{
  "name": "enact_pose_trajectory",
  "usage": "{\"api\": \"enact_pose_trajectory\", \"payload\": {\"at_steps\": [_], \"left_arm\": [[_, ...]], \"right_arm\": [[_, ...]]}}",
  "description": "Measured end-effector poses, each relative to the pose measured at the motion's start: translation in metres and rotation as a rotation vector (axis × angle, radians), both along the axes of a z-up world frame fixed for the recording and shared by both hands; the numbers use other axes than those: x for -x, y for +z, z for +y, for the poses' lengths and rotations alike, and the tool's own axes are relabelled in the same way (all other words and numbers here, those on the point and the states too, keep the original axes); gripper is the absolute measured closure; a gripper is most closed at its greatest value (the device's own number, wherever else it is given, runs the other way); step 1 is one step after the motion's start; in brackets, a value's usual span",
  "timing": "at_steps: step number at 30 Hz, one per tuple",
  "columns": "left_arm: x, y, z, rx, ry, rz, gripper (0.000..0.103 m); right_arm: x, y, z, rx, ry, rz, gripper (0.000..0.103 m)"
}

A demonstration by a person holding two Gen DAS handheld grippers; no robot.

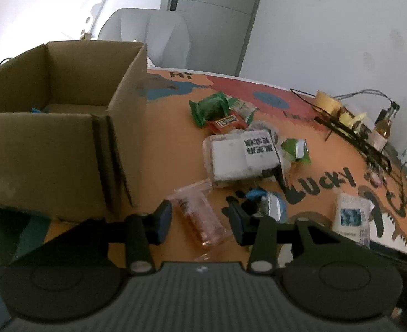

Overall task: Organize snacks
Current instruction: 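Grasp the pink wrapped snack with the left gripper while the right gripper grasps the white Runfu cake bag, then carry the pink snack with the left gripper while the right gripper carries the cake bag toward the box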

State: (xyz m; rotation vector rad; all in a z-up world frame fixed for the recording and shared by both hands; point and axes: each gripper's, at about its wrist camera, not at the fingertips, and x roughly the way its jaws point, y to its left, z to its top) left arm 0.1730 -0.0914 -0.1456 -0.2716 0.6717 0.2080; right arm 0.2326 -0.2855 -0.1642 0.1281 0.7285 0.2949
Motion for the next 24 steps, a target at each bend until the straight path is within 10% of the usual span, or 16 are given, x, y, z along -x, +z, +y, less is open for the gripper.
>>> {"api": "enact_pose_trajectory", "payload": {"at_steps": [4, 13, 24], "left_arm": [[0.002, 0.000, 0.003, -0.009, -0.025, 0.009, 0.068], [0.010, 0.002, 0.010, 0.000, -0.065, 0.003, 0.085], [0.018, 0.029, 0.006, -0.003, -0.096, -0.070, 0.085]], "right_arm": [[0.001, -0.001, 0.009, 0.045, 0.014, -0.021, 0.033], [0.005, 0.001, 0.007, 0.076, 0.025, -0.046, 0.073], [0.009, 0.018, 0.004, 0.002, 0.010, -0.073, 0.077]]}}
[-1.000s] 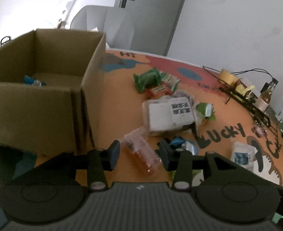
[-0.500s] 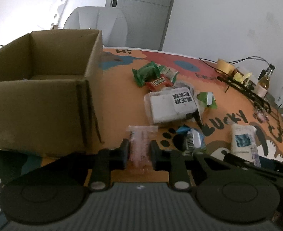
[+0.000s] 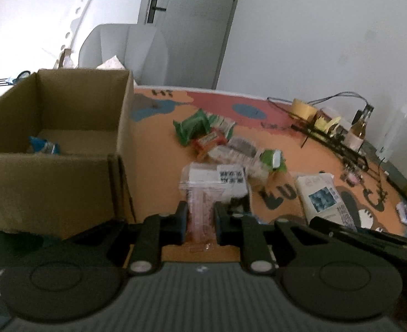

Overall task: Organize snacks
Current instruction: 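Carry the pink snack with the left gripper while the right gripper carries the cake bag toward the box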

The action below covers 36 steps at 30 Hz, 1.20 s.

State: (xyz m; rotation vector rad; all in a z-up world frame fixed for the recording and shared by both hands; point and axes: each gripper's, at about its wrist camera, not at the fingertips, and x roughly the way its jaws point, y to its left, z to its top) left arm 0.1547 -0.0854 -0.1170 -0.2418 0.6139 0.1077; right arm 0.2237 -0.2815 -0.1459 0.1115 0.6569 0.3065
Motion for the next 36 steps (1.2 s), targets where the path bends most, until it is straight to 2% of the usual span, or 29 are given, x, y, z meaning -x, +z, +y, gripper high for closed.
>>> {"api": "enact_pose_trajectory", "payload": {"at_steps": [8, 19, 36], "left_arm": [[0.009, 0.028, 0.007, -0.008, -0.001, -0.065, 0.085], [0.023, 0.064, 0.029, -0.020, 0.009, -0.146, 0.085], [0.025, 0.074, 0.086, -0.015, 0.084, -0.142, 0.085]], "right_arm": [[0.004, 0.026, 0.002, -0.064, 0.018, -0.055, 0.077], [0.005, 0.059, 0.030, -0.111, 0.094, -0.099, 0.077], [-0.002, 0.081, 0.095, -0.144, 0.186, -0.110, 0.077]]}}
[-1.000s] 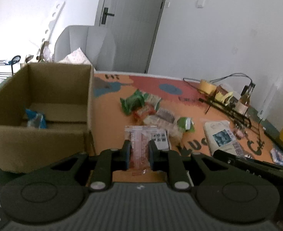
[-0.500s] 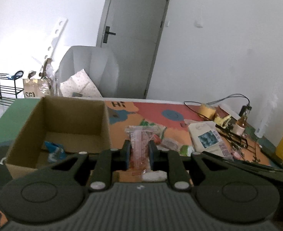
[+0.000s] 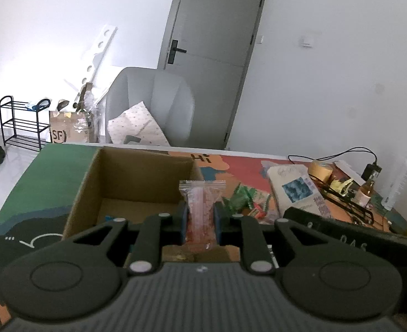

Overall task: Organize snacks
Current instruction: 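Carry the pink snack with the left gripper while the right gripper carries the cake bag toward the box, then lower the pink snack into the box and open the left gripper, then lower the white cake bag into the box and open the right gripper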

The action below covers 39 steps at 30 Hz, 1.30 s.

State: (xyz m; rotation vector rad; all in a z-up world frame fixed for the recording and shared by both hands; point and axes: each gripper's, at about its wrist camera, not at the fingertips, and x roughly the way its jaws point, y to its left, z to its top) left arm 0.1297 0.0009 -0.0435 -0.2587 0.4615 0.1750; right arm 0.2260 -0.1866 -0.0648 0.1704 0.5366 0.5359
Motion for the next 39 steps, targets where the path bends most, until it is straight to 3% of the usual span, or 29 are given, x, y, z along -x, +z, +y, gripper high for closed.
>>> {"api": "enact_pose_trajectory", "payload": {"at_steps": [15, 20, 27, 32, 36, 39], "left_arm": [[-0.019, -0.008, 0.040, 0.008, -0.029, 0.064, 0.084], [-0.018, -0.006, 0.050, -0.002, -0.016, 0.075, 0.079], [-0.009, 0.001, 0.062, 0.010, 0.017, 0.061, 0.052], [-0.008, 0.003, 0.065, 0.008, 0.033, 0.051, 0.029], [-0.008, 0.005, 0.057, 0.002, 0.011, 0.043, 0.017], [-0.009, 0.005, 0.047, -0.021, -0.011, 0.041, 0.014]], "right_arm": [[-0.013, 0.006, 0.039, -0.032, 0.023, -0.002, 0.077], [-0.017, 0.005, 0.051, -0.047, 0.035, 0.008, 0.077], [-0.022, 0.006, 0.068, -0.102, 0.084, 0.021, 0.076], [-0.019, 0.010, 0.064, -0.134, 0.090, -0.006, 0.043], [-0.019, 0.010, 0.049, -0.147, 0.052, 0.013, 0.037], [-0.017, 0.008, 0.035, -0.140, 0.017, 0.021, 0.033]]}}
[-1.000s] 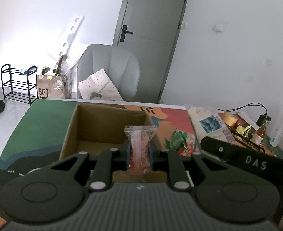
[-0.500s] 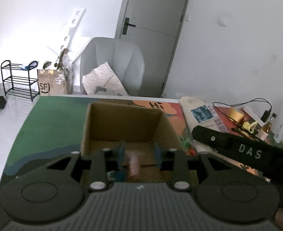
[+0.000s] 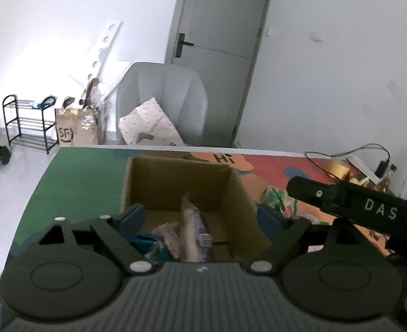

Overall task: Organize snacks
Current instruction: 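Lower the white cake bag into the box and open the right gripper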

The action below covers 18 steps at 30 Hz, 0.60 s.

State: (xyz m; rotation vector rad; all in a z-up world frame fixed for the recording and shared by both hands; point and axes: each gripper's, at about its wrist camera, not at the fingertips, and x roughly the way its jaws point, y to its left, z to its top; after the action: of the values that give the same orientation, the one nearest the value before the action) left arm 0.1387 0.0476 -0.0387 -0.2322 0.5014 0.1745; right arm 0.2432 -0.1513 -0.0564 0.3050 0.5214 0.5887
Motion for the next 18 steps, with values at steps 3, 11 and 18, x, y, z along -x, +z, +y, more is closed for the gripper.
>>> {"api": "enact_pose_trajectory", "payload": {"at_steps": [3, 11, 18], "left_arm": [[-0.001, -0.002, -0.010, -0.007, -0.011, 0.000, 0.011], [-0.004, -0.010, -0.035, 0.006, -0.056, 0.015, 0.010], [-0.001, -0.011, -0.053, 0.024, -0.091, 0.014, 0.010]], "right_arm": [[0.004, -0.002, -0.015, 0.004, -0.031, 0.004, 0.027], [0.013, -0.011, -0.058, 0.021, -0.118, 0.031, 0.024], [0.021, -0.012, -0.088, 0.046, -0.165, 0.030, 0.021]]}}
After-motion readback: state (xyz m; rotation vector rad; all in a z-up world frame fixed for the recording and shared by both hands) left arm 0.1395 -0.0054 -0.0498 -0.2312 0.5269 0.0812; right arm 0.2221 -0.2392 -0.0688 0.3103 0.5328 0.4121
